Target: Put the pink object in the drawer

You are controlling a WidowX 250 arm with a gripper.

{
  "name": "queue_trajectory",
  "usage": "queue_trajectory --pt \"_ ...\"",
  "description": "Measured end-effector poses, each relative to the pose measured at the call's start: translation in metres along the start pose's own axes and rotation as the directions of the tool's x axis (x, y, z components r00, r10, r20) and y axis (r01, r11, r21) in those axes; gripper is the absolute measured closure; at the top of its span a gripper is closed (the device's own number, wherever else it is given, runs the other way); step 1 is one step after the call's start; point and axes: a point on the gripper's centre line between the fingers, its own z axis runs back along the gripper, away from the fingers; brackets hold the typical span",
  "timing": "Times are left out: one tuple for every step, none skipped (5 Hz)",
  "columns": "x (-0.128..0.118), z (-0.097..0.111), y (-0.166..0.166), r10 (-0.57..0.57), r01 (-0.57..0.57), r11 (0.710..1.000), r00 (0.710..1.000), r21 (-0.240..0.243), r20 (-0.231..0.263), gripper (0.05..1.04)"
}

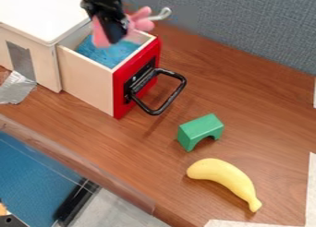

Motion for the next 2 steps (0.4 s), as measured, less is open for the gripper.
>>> queue_trajectory --pt "-0.003 0.003 0.013 0.023 -0.024 0.999 1.000 0.029 0.006 0.783" --pt "-0.008 -0.013 0.021 0.026 -0.025 0.999 0.999 0.022 -0.025 0.782"
